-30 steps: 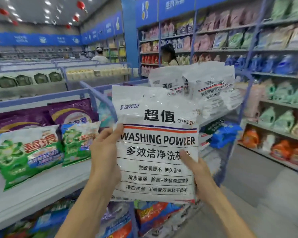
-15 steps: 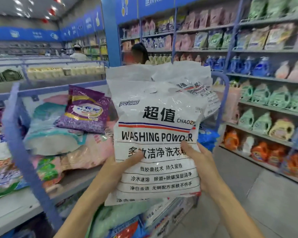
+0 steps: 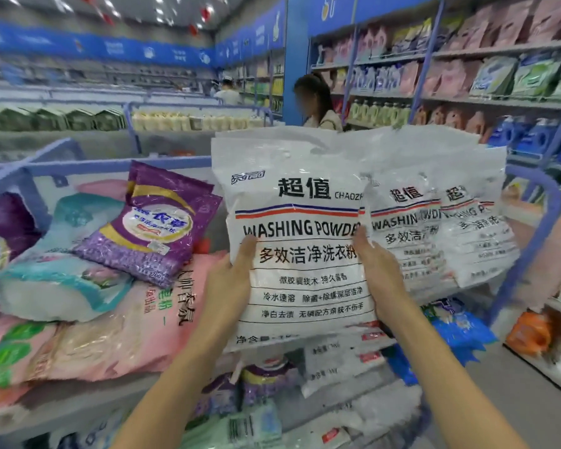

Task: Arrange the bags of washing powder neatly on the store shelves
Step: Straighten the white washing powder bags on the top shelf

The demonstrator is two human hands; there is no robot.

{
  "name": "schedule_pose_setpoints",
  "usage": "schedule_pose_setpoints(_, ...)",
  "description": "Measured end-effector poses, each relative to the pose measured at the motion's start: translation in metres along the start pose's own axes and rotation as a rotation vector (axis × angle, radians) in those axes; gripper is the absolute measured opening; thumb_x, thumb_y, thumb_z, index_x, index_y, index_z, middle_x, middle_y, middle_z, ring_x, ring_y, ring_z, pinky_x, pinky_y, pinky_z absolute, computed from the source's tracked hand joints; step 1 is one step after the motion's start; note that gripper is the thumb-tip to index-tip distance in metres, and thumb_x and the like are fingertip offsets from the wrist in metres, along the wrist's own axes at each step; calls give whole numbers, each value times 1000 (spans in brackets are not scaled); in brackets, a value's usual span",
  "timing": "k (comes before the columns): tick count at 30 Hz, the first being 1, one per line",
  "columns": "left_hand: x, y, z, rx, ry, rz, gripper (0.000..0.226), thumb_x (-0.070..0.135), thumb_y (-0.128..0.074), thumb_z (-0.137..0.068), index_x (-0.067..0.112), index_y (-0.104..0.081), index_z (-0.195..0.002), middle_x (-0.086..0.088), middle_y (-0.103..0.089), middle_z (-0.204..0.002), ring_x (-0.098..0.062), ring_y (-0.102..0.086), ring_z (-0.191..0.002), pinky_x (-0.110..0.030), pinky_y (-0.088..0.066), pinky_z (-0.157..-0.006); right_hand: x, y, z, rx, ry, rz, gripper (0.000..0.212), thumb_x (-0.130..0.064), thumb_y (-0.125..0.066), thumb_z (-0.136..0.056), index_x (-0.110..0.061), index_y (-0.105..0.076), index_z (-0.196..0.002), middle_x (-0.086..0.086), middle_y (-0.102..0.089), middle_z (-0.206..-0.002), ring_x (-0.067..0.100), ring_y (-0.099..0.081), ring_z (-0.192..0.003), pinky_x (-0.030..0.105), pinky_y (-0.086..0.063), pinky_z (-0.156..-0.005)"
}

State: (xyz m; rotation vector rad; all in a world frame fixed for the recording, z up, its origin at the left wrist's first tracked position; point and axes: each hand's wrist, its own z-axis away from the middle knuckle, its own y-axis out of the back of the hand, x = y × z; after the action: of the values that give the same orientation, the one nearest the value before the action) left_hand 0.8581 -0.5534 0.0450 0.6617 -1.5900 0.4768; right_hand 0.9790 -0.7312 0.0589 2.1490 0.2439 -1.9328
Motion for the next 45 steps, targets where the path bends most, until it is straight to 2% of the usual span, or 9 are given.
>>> schedule_pose_setpoints(5, -6, -34, -48, 191, -38, -35, 51, 61, -48, -97, 17, -67, -80, 12, -68, -65, -2, -60, -61, -12, -43, -48, 6, -5, -66, -118, 46, 56, 43, -53, -45, -104, -23, -62, -129, 6, -68, -129, 15, -66, -98, 18, -48, -94)
schedule_pose_setpoints(8, -18, -59, -67, 304, -54, -68, 47, 52, -51, -101, 18, -54, -67, 14, -53, -46, -2, -47, -52, -14, -36, -46, 20, -11, -91, -124, 72, 27, 47, -42, -47, -107, -6, -62, -133, 21, -65, -132, 39, -64, -109, 37, -53, -94)
schedule_pose_setpoints(12, -36, -74, -82, 430, -53, -151, 51, 59, -49, -98, 18, -46, -68, 8, -41, -58, -3, -37, -51, -22, -32, -50, 36, -20, -117, -119, 89, 42, 42, -53, -49, -103, -26, -66, -130, 6, -74, -108, 31, -66, -112, 46, -51, -98)
schedule_pose_setpoints(16, -53, -79, -78, 489, -179, -188, 48, 55, -44, -103, 22, -40, -67, 13, -37, -53, -4, -32, -49, -26, -29, -48, 51, -16, -120, -185, 112, 93, 47, -51, -41, -106, -29, -49, -148, -20, -56, -118, 9, -52, -115, 29, -34, -99)
schedule_pose_setpoints(23, -9, -74, -100, 505, -49, -50, 81, 80, -44, -88, 14, -52, -135, 3, -62, -124, -15, -57, -113, -36, -43, -96, 17, -9, -141, -252, 113, 16, 49, -44, -61, -95, -21, -56, -138, -2, -69, -125, 21, -64, -118, 39, -50, -100)
schedule_pose_setpoints(28, 37, -44, -129, 456, -106, 220, 22, 34, -72, -93, 13, -67, -89, 4, -74, -75, -17, -71, -70, -36, -59, -69, -27, -9, -164, -258, 36, -121, 25, -46, -64, -97, -21, -62, -92, -11, -64, -91, 4, -60, -86, 20, -46, -74)
schedule_pose_setpoints(32, 56, -32, -147, 435, -165, 239, 11, 16, -80, -87, 11, -73, -94, -8, -79, -89, -25, -77, -82, -39, -64, -73, -37, -11, -174, -150, -63, -291, 42, -39, -85, -81, -8, -69, -104, 1, -73, -87, 19, -71, -88, 42, -55, -97)
schedule_pose_setpoints(40, 50, -27, -163, 447, 2, 430, 27, 13, -84, -80, 3, -74, -104, -11, -79, -90, -25, -76, -80, -38, -63, -73, -9, -18, -236, -182, -283, -467, 96, -49, -103, -26, -20, -74, -113, 7, -78, -108, 38, -71, -106, 64, -50, -97)
schedule_pose_setpoints(45, 51, -29, -136, 450, -31, 359, 39, 21, -77, -89, 9, -65, -124, -7, -78, -101, -16, -76, -79, -36, -63, -76, -29, 3, -184, -328, -147, -665, 52, -47, -71, -92, -17, -65, -134, 8, -74, -123, 31, -69, -116, 48, -55, -100)
